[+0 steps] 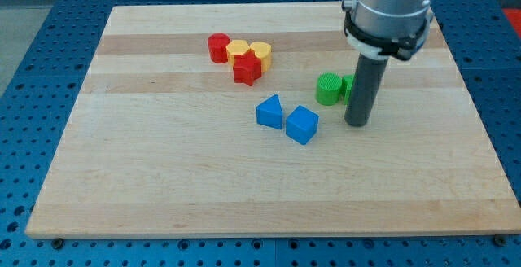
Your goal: Move the blue cube parallel to the green blocks
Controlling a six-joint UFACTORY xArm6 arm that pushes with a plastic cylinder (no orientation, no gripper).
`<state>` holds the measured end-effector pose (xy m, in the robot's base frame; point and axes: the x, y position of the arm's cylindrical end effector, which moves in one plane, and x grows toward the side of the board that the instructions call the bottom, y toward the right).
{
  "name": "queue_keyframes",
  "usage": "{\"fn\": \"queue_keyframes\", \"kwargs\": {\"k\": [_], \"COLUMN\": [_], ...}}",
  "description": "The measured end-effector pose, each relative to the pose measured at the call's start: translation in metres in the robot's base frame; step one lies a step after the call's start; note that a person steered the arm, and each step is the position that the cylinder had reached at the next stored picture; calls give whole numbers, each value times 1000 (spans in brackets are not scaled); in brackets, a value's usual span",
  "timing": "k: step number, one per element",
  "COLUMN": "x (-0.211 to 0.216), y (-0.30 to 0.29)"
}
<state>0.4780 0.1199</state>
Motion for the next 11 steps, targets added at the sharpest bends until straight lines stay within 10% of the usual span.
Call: {"fn": "queue_keyframes", "kwargs": {"k": [2, 11], "x": [29, -87], "y": [-41, -94]}}
